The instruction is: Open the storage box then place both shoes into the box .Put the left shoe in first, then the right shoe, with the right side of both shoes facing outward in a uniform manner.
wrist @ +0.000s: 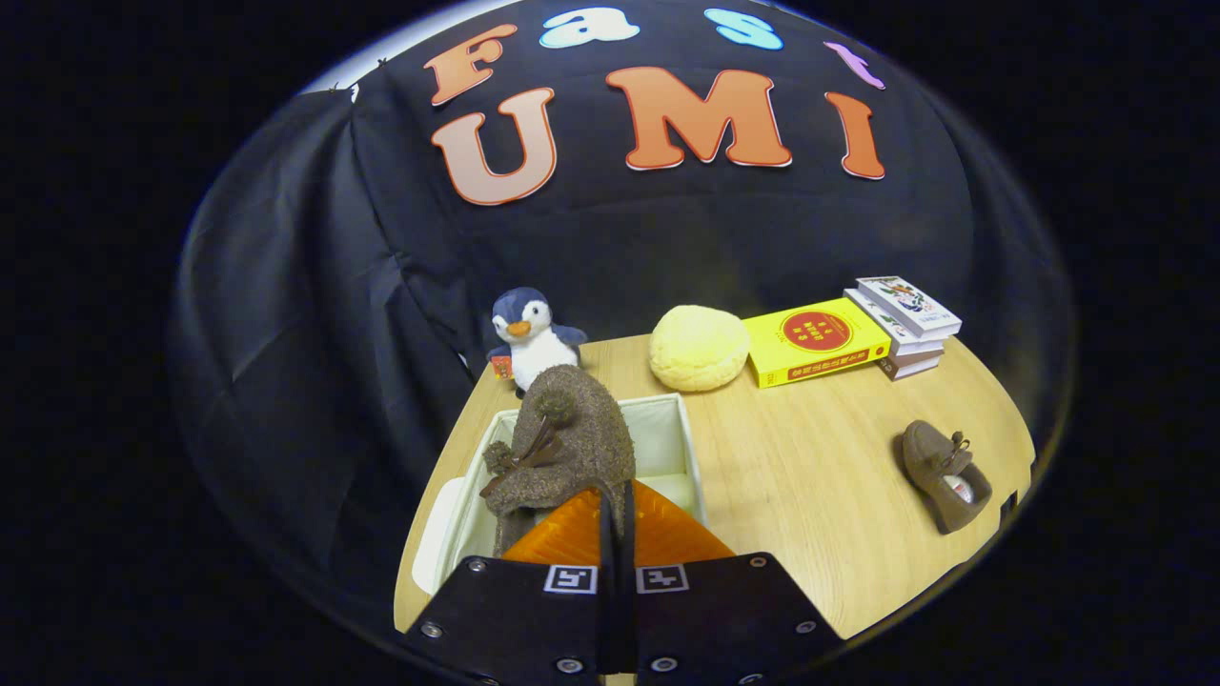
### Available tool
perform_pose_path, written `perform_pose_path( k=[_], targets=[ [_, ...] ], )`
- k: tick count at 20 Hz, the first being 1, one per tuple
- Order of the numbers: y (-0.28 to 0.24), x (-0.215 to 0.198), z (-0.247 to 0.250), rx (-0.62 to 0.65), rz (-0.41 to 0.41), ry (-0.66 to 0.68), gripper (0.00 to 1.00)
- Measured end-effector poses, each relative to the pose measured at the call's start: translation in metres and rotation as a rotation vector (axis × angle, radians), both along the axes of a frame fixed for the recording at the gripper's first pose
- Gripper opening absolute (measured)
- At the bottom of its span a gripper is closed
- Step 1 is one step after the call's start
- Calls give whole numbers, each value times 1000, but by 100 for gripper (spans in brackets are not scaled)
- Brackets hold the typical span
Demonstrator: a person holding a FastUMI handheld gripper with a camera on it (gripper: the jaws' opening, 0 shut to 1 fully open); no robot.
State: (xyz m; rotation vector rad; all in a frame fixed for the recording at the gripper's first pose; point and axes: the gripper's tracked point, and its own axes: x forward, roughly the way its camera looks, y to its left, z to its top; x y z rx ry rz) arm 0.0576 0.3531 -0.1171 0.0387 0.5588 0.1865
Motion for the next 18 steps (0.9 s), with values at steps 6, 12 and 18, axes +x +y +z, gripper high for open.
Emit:
perform_pose_path(
  k=[6, 12, 18],
  targets=[
    [27, -3, -51, -87, -6, 50, 1],
    [43, -6, -78, -134, 11, 84, 3],
    [43, -16, -52, -133, 69, 30, 47]
  ],
)
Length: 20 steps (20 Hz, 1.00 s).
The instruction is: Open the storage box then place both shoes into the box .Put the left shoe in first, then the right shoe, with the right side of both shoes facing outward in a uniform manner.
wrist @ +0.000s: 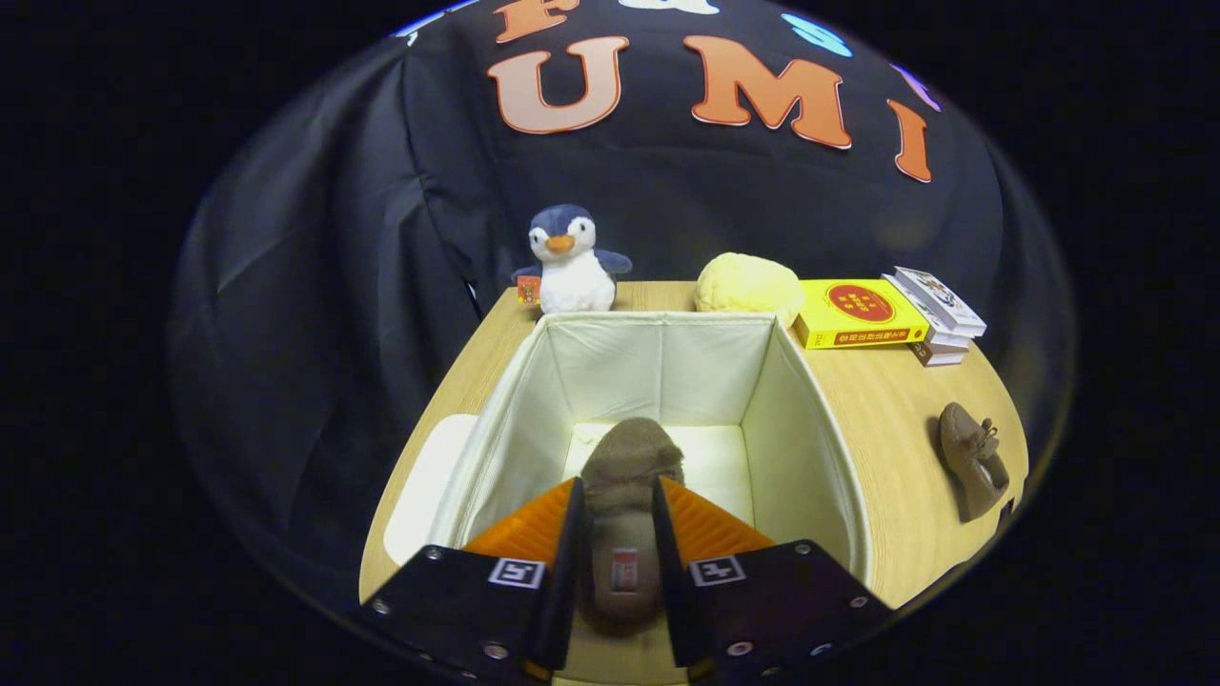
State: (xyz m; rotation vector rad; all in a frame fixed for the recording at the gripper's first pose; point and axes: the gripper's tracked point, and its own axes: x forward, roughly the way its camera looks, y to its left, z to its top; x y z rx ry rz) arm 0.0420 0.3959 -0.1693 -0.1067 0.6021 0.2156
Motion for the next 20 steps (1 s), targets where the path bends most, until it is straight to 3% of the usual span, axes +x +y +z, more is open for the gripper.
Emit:
perform_pose_path(
  k=[1, 5, 7, 13, 20],
  targets=[
    [-3, -2, 3, 11, 10, -2, 63],
    [-40, -5, 35, 48, 11, -57, 90],
    [-67, -5, 50, 51, -4, -83, 98],
    [-181, 9, 74, 57, -135, -136, 98],
    [-342, 21, 55, 17, -280, -124, 98]
  ],
)
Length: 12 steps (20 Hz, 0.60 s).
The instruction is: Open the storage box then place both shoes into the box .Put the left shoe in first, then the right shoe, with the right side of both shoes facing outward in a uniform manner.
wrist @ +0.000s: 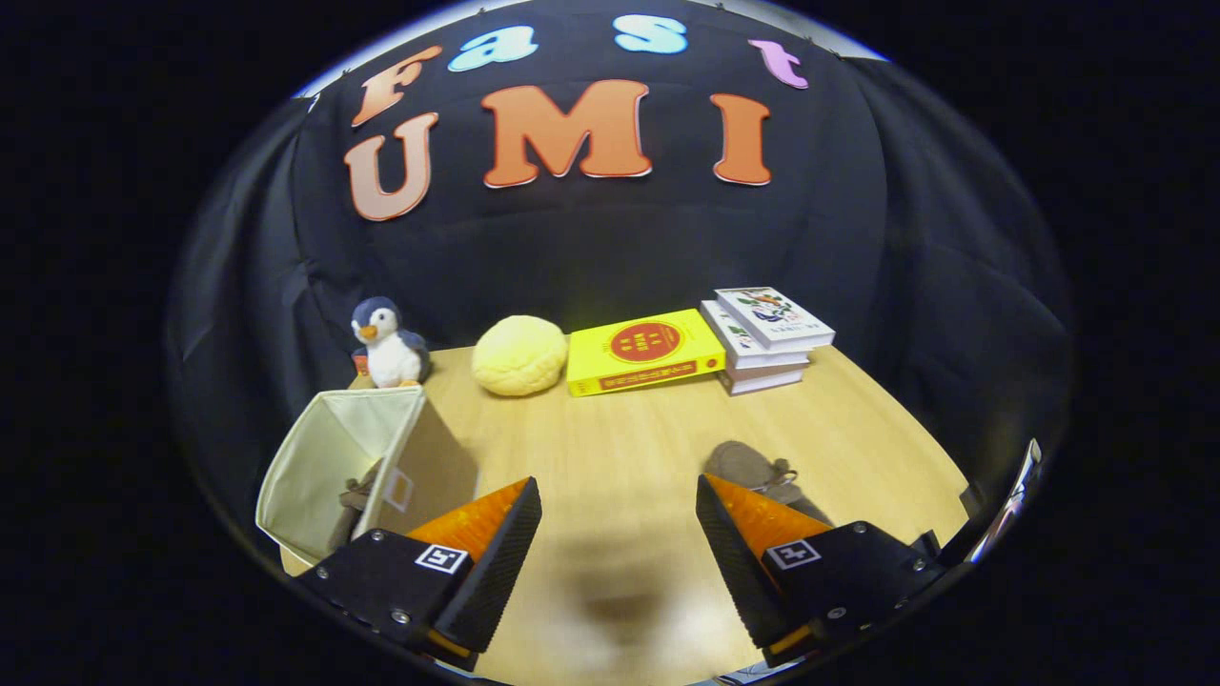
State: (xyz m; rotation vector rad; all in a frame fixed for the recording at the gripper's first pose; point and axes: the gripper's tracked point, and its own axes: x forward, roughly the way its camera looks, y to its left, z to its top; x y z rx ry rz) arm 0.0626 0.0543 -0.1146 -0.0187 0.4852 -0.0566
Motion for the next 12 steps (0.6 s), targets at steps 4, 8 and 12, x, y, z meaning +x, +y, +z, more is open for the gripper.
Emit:
perform_pose_path(
  k=[4, 8, 12],
  targets=[
    [-72, 4, -22, -2, -40, 40, 98],
    [-124, 7, -45, 11, -49, 73, 98],
    [-161, 4, -68, 1, -40, 130, 94]
  ],
)
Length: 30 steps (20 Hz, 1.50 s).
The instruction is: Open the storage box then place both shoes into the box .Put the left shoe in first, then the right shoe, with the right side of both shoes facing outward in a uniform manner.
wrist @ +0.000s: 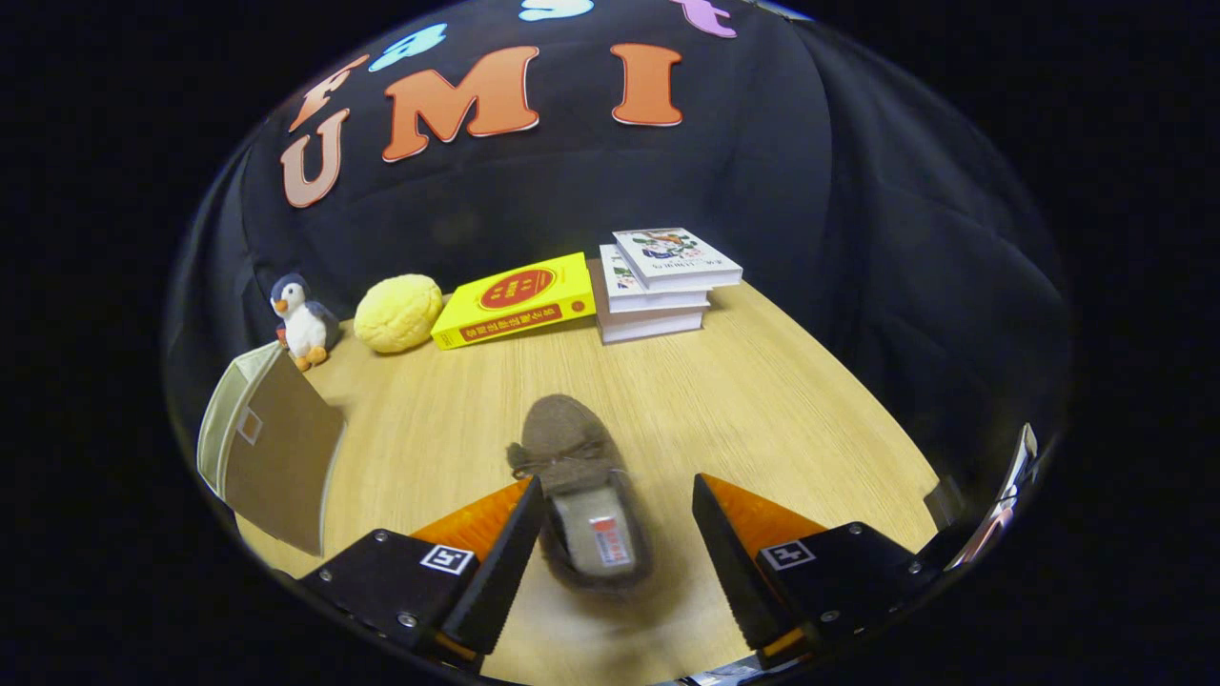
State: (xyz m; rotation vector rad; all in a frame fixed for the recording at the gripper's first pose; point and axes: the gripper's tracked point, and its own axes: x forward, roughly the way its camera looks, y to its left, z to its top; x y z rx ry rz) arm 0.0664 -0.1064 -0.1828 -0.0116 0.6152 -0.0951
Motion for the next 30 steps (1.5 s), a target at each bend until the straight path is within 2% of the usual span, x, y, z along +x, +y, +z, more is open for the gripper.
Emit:
perform_pose_path(
  k=[9, 14, 16, 17, 19, 22, 30],
  targets=[
    [-4, 23, -47, -36, 97, 70, 50],
    [4, 46, -70, -23, 119, 114, 39],
    [3, 54, -78, -25, 109, 132, 32],
    [2, 56, -79, -30, 100, 137, 20],
    [1, 55, -79, -46, 86, 149, 6],
    [6, 50, -72, -43, 62, 160, 1],
    [39, 33, -27, 15, -24, 126, 1]
  ],
)
